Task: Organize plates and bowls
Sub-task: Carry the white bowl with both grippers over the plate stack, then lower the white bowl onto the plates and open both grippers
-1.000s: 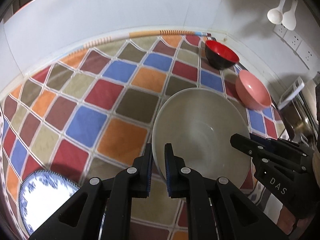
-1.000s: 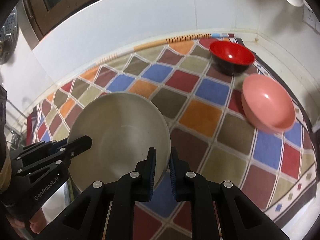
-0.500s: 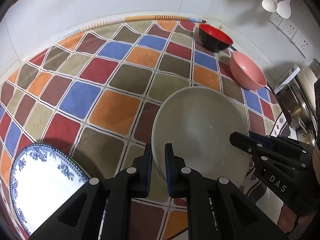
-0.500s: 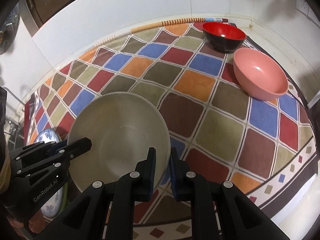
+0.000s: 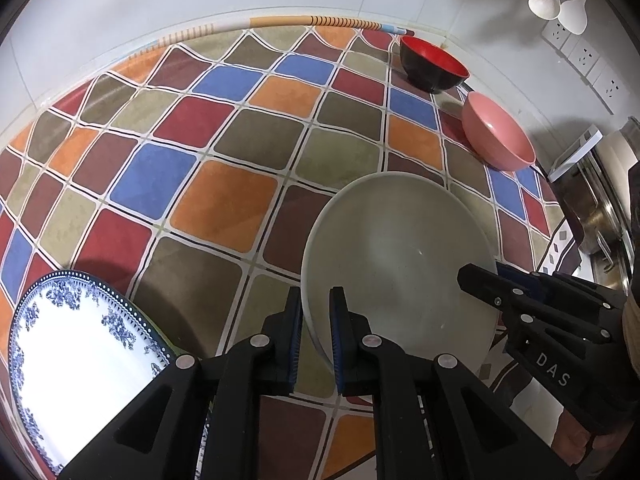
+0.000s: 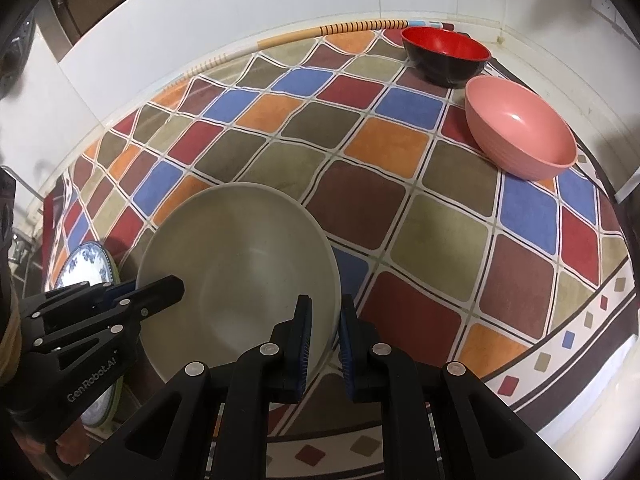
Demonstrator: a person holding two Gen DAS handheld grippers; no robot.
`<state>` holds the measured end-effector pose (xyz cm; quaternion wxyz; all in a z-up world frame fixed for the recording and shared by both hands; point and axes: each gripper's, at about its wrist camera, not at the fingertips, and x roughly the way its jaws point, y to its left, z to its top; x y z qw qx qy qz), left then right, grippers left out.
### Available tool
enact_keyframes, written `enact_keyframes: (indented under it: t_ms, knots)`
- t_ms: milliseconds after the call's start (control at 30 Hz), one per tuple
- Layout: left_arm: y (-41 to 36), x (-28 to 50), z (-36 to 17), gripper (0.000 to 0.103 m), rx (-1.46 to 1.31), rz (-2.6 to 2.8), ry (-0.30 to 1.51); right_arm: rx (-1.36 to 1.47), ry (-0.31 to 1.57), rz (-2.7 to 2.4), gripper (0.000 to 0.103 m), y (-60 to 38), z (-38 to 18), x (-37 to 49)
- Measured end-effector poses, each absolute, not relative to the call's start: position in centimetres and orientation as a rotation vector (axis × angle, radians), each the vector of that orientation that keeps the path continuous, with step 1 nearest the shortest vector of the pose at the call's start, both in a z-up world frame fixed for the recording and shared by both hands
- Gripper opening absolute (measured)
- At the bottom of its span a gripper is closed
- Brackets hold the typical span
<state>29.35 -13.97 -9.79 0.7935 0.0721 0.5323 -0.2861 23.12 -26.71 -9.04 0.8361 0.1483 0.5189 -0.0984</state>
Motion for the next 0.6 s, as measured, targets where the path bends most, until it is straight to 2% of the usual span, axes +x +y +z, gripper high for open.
enact_keyframes:
  t_ms: [100,200,367,467,600]
  knots:
    - [-14.0,29.3,-9.8,0.015,0.152,-0.615,1.144,0.314,1.100,-0.207,0.015,-26.7,-9.1,23.2]
    - [-14.0,29.3,-9.5,0.028,0.157,-0.602,1.119,0.317,1.098,-0.206,0.015,-26.7,-9.1,23.2]
    - [-13.7,29.2,-8.8,0.034,0.169,-0.585,1.079,0.315,1.083,-0.213,0.016,-26.9,-9.0,23.0]
    - [-13.7,29.2,-8.0,0.035,0.165,-0.590,1.059,0.307,1.066,-0.226,0.025,-27.0,-8.6,22.8]
    - [-14.4,29.4,-6.6,0.044,0.177,-0.597,1.014,0.290,1.029,-0.251,0.032,-27.5,-7.7,22.4]
